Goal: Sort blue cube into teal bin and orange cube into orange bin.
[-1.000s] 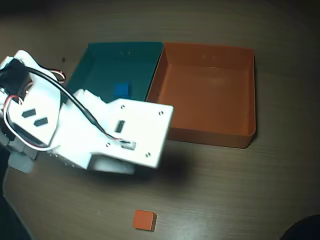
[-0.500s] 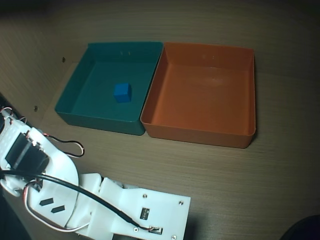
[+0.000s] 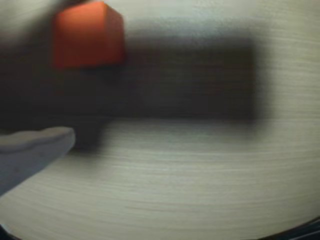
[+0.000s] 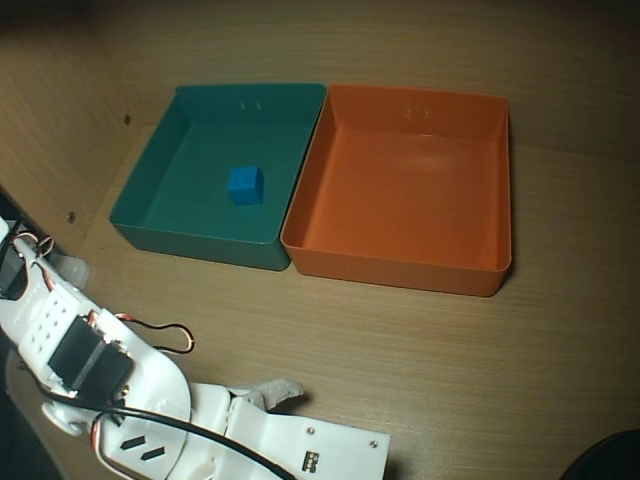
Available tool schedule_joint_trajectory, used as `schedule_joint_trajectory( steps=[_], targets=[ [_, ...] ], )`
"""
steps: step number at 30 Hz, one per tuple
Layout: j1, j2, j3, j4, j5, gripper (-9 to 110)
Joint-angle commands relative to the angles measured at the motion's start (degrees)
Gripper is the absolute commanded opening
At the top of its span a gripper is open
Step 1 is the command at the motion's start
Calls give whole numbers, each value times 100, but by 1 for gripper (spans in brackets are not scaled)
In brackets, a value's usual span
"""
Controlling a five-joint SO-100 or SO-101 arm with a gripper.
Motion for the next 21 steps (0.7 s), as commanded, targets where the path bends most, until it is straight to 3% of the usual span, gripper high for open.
schedule_joint_trajectory(
  steps=[1, 21],
  targets=[
    [-44, -18, -422, -264, 35, 42],
    [-167, -729, -308, -325, 62, 41]
  ],
)
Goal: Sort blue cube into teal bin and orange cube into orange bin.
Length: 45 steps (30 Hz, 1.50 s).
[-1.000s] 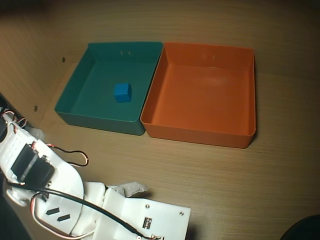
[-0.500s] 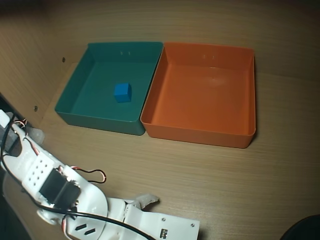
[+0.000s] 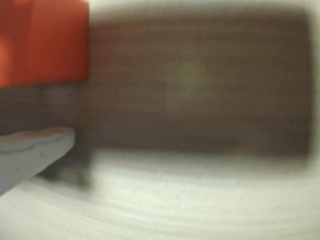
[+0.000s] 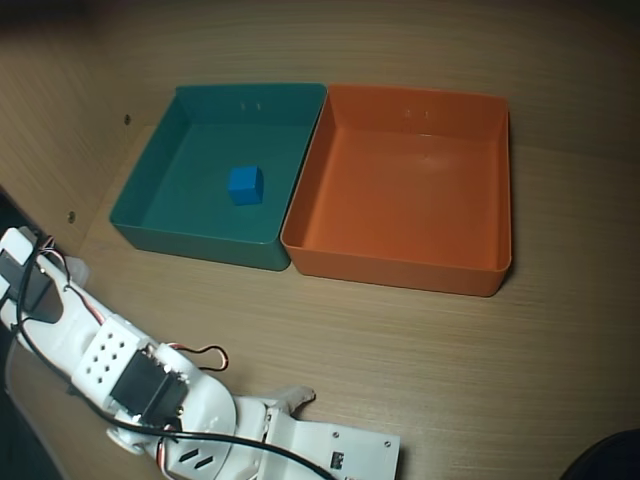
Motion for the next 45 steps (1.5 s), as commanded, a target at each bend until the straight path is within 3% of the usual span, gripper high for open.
schedule_joint_trajectory(
  steps=[1, 5, 15, 27, 45],
  targets=[
    [-9, 176, -308, -62, 79, 41],
    [-9, 167, -308, -62, 88, 32],
    [-18, 176, -308, -62, 97, -8],
    [-308, 1477, -308, -105, 97, -6],
    [-2232, 2821, -413, -149, 105, -6]
  ],
)
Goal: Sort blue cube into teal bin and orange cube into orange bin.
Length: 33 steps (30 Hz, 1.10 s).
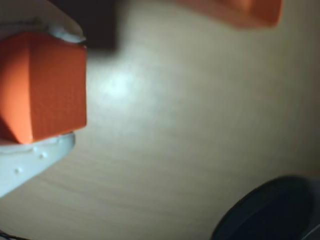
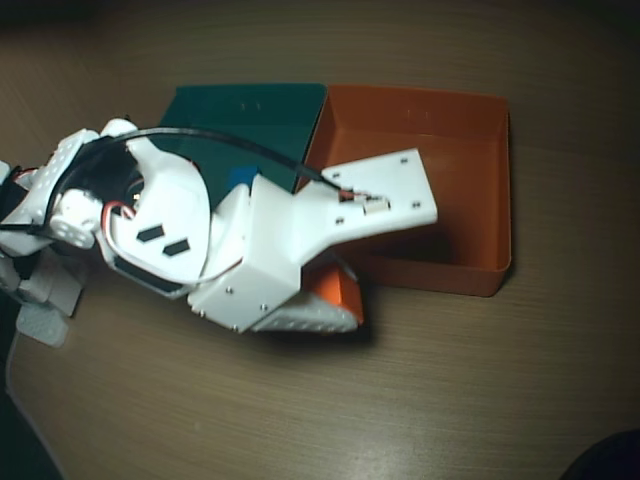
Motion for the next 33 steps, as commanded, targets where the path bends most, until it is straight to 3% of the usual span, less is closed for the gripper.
schedule_joint_trajectory(
  steps=[1, 14, 33],
  targets=[
    [-352, 694, -413, -88, 44, -6],
    [-1485, 527, -668, -105, 35, -6],
    [-2373, -2004, -3138, -105, 896, -6]
  ],
)
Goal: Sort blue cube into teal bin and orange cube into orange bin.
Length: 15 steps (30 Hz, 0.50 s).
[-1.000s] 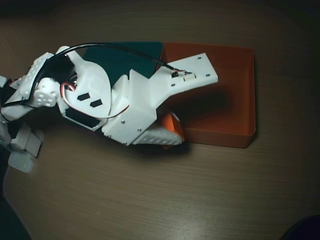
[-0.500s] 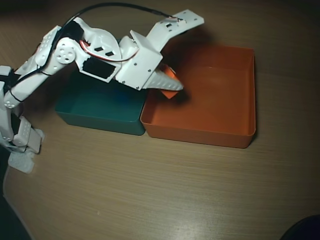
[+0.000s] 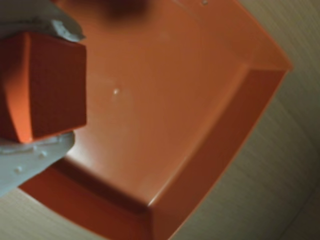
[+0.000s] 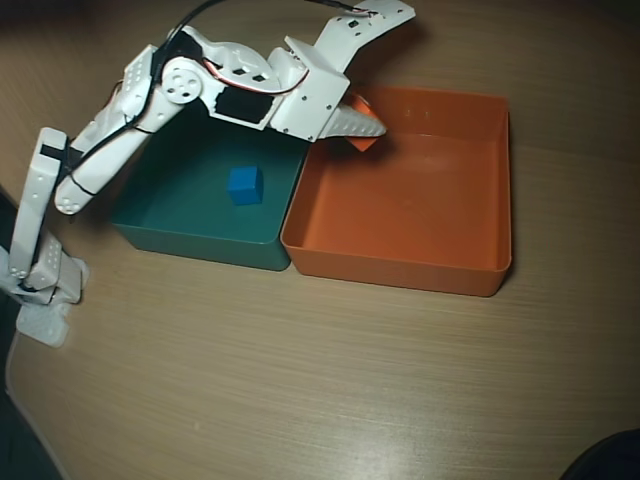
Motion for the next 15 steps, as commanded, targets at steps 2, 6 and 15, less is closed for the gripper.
schedule_joint_trajectory(
  steps=[2, 6, 15],
  targets=[
    [-62, -193, -615, -105, 35, -6],
    [-114, -633, -905, -105, 53, -6],
    [-141, -1301, -1608, -105, 211, -6]
  ],
)
